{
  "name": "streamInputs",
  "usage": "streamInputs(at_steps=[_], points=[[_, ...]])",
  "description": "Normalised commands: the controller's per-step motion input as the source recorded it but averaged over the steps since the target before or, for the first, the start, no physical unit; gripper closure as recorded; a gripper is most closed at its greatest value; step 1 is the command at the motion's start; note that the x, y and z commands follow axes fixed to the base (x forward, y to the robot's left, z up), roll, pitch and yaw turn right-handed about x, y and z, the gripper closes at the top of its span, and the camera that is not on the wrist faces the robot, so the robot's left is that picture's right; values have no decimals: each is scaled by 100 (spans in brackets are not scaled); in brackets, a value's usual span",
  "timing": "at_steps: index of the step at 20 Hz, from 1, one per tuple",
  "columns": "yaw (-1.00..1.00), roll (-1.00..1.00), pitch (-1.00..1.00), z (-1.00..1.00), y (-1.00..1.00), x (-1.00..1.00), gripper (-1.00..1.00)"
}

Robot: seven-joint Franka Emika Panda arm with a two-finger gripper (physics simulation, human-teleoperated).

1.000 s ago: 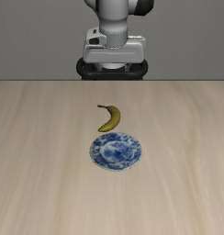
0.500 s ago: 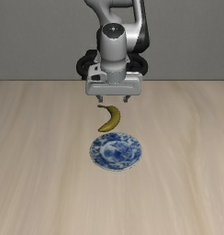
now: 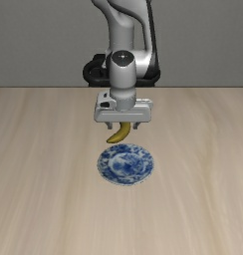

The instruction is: Pick the banana on the table and place it on the plate

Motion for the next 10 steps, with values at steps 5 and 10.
streamInputs(at_steps=[5,10], points=[[0,0,0,0,0,0,100],[0,0,0,20,0,0,100]])
